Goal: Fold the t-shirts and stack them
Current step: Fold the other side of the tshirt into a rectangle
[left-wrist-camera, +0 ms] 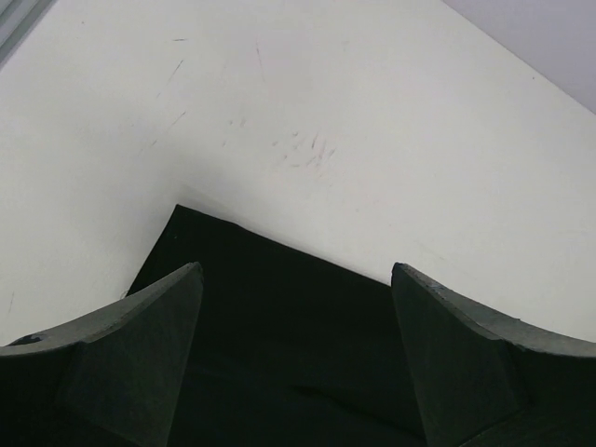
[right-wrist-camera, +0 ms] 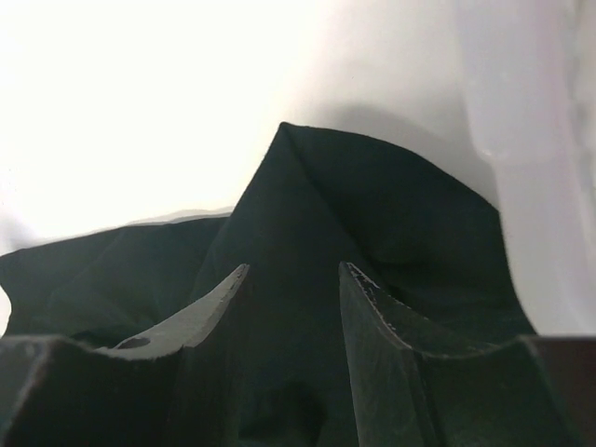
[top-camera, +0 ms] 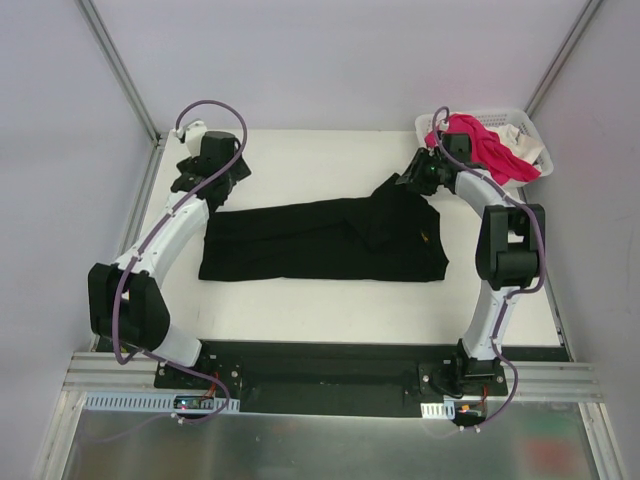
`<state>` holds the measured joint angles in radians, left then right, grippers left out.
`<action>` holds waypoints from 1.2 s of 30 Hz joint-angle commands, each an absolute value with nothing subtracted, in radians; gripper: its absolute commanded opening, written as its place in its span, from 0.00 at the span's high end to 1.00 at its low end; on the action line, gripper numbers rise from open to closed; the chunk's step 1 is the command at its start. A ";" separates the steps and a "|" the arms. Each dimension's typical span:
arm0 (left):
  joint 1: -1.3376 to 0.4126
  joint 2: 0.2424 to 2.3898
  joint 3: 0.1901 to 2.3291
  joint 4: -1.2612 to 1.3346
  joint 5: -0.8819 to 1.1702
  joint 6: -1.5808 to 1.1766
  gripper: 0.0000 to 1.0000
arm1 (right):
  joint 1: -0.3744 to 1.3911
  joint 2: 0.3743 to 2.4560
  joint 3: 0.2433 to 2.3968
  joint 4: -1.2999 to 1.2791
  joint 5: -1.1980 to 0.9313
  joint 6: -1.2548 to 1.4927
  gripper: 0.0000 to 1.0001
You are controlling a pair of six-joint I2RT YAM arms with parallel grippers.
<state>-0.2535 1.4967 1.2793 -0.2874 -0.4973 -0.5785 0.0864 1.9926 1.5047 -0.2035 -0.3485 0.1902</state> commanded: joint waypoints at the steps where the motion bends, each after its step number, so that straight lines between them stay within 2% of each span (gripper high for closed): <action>1: -0.249 1.454 1.246 -0.282 -0.485 -0.563 0.19 | 0.072 2.006 1.485 -0.143 -0.376 0.212 0.55; 10: -0.242 1.558 1.259 -0.282 -0.472 -0.537 0.19 | 0.161 1.941 1.427 -0.110 -0.440 0.230 0.56; 16: -0.218 1.638 1.282 -0.305 -0.345 -0.480 0.19 | 0.222 1.823 1.350 -0.114 -0.439 0.204 0.56; 25: -0.215 1.649 1.336 -0.324 -0.184 -0.388 0.20 | 0.230 1.640 1.144 -0.054 -0.379 0.273 0.57; 34: -0.215 1.710 1.393 -0.345 -0.002 -0.258 0.21 | 0.261 1.675 1.011 0.061 -0.409 0.347 0.57; 36: -0.215 1.730 1.410 -0.351 0.105 -0.197 0.21 | 0.267 1.678 0.999 0.078 -0.408 0.354 0.57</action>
